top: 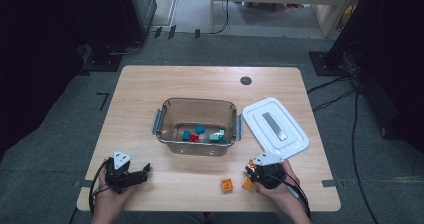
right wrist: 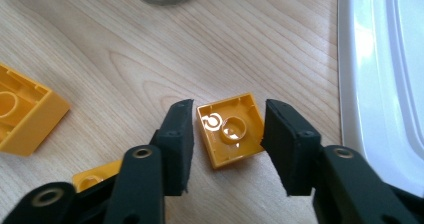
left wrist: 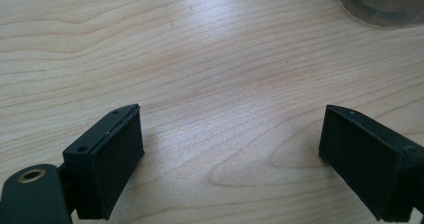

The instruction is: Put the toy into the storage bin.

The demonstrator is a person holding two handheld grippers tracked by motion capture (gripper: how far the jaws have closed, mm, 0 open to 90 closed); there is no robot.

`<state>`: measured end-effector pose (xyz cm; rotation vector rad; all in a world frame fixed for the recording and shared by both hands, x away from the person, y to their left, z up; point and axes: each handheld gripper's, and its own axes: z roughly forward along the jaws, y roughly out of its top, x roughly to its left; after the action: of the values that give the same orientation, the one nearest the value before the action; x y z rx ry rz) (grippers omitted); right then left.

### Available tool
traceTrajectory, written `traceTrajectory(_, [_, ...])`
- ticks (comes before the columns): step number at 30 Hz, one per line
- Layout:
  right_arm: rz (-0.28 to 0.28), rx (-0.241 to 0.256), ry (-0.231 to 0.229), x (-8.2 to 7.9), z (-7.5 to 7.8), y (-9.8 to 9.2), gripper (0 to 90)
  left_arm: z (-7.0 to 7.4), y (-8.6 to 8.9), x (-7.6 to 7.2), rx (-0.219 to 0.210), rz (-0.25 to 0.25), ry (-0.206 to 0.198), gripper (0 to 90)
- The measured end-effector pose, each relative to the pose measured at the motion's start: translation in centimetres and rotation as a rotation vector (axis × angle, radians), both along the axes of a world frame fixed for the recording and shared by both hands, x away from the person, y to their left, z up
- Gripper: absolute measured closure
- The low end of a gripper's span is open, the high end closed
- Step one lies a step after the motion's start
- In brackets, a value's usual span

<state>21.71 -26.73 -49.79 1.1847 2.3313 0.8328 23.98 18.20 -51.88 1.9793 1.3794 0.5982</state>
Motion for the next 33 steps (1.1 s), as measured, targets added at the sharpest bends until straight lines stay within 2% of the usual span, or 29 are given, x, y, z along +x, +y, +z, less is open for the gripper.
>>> traceTrajectory(4, [0.028, 0.013, 0.010, 0.2, -0.3, -0.3, 48.1, 0.0, 0.0, 0.0, 0.000, 0.000, 0.000, 10.4])
traceTrajectory(8, [0.029, 0.006, 0.010, 0.5, -0.7, -0.5, 46.5, 0.0, 0.0, 0.0, 0.000, -0.001, 0.000, 10.4])
traceTrajectory(11, [0.035, 0.046, -0.002, 0.5, -0.3, -0.8, 46.0, 0.0, 0.0, 0.0, -0.001, -0.001, 0.000, 10.4])
traceTrajectory(14, [0.016, 0.081, -0.030, 0.5, 0.3, -1.3, 46.0, 0.0, 0.0, 0.0, 0.000, -0.001, 0.000, 10.4])
traceTrajectory(18, [0.006, 0.066, -0.025, 0.8, -0.1, -1.9, 42.8, 0.0, 0.0, 0.0, 0.000, -0.001, 0.000, 10.4])
traceTrajectory(23, [0.038, 0.016, 0.008, 1.1, -1.1, -1.7, 40.1, 0.0, 0.0, 0.0, 0.000, -0.001, 0.000, 10.4])
traceTrajectory(27, [0.026, 0.012, -0.004, 1.2, -1.1, -1.8, 47.4, 0.0, 0.0, 0.0, 0.000, -0.001, 0.000, 10.4])
traceTrajectory(30, [0.032, 0.017, -0.005, 1.0, -1.1, -1.9, 57.8, 0.0, 0.0, 0.0, 0.000, -0.001, 0.000, 10.4])
traceTrajectory(33, [0.034, 0.019, 0.003, 0.9, -1.0, -1.9, 59.8, 0.0, 0.0, 0.0, 0.000, -0.002, 0.000, 10.4])
